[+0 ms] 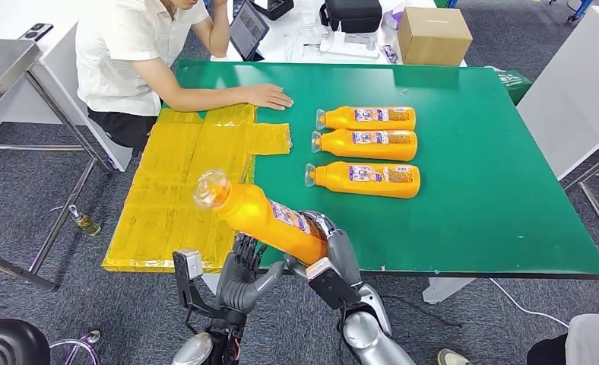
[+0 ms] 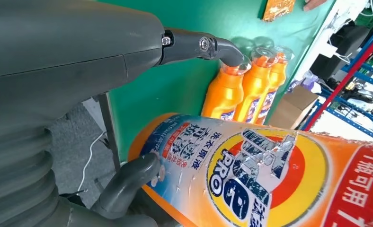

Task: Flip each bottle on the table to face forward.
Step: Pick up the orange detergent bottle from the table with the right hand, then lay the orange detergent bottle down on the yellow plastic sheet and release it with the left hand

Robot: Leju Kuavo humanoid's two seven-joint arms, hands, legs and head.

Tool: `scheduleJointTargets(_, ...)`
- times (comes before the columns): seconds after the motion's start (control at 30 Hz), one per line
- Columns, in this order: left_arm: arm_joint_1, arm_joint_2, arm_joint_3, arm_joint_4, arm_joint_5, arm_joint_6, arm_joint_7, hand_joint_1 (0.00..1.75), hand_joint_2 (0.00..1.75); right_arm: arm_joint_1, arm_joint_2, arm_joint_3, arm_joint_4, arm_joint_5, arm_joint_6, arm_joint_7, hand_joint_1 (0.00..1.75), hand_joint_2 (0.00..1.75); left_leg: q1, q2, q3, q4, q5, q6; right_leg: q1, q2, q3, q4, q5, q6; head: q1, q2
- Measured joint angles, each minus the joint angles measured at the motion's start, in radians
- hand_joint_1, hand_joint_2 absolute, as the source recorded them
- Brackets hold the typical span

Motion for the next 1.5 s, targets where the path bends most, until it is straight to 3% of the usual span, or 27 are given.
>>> scheduleJointTargets(0.27,-0.011,0.0,0.003,-0.029,0.036,-0.009,-0.025,0.0,1.75,-0.024,0.002,0.065,0.038,0.034,0.032,0.008,1.32,1.75,0.0,0.0,0.0,0.0,0.0,0.0,0.0,0.0,0.0,0.0,0.0,0.0,0.0,0.0)
scheduleJointTargets(0.83,-0.012,0.0,0.022,-0.06,0.044,-0.015,-0.059,0.0,1.75,-0.062,0.009,0.136,0.114,0.087,-0.007,0.021,1.42,1.75,0.0,0.0,0.0,0.0,0.0,0.0,0.0,0.0,-0.001,0.0,0.0,0.0,0.0,0.0)
scheduleJointTargets(0.87,-0.012,0.0,0.023,-0.062,0.044,-0.015,-0.059,0.04,1.75,-0.062,0.009,0.137,0.116,0.086,-0.007,0.022,1.42,1.75,0.0,0.0,0.0,0.0,0.0,0.0,0.0,0.0,0.0,0.0,0.0,0.0,0.0,0.0)
scheduleJointTargets(1.0,-0.013,0.0,0.028,-0.066,0.044,-0.017,-0.059,1.75,1.75,-0.063,0.009,0.145,0.124,0.091,-0.011,0.019,1.46,1.75,0.0,0.0,0.0,0.0,0.0,0.0,0.0,0.0,-0.001,0.0,0.0,0.0,0.0,0.0)
scheduleJointTargets(1.43,-0.023,0.0,0.043,-0.06,0.047,-0.03,-0.066,1.75,1.75,-0.079,0.016,0.165,0.138,0.099,-0.015,0.012,1.43,1.75,0.0,0.0,0.0,0.0,0.0,0.0,0.0,0.0,-0.001,0.0,0.0,0.0,0.0,0.0)
scheduleJointTargets(1.47,-0.023,0.0,0.045,-0.059,0.047,-0.03,-0.067,1.75,1.75,-0.079,0.017,0.165,0.138,0.099,-0.015,0.011,1.36,1.75,0.0,0.0,0.0,0.0,0.0,0.0,0.0,0.0,-0.001,0.0,0.0,0.0,0.0,0.0)
scheduleJointTargets(1.5,-0.024,0.0,0.046,-0.059,0.048,-0.03,-0.067,1.75,1.75,-0.079,0.017,0.166,0.139,0.098,-0.015,0.011,1.08,1.75,0.0,0.0,0.0,0.0,0.0,0.0,0.0,0.0,-0.001,0.0,0.0,0.0,0.0,0.0)
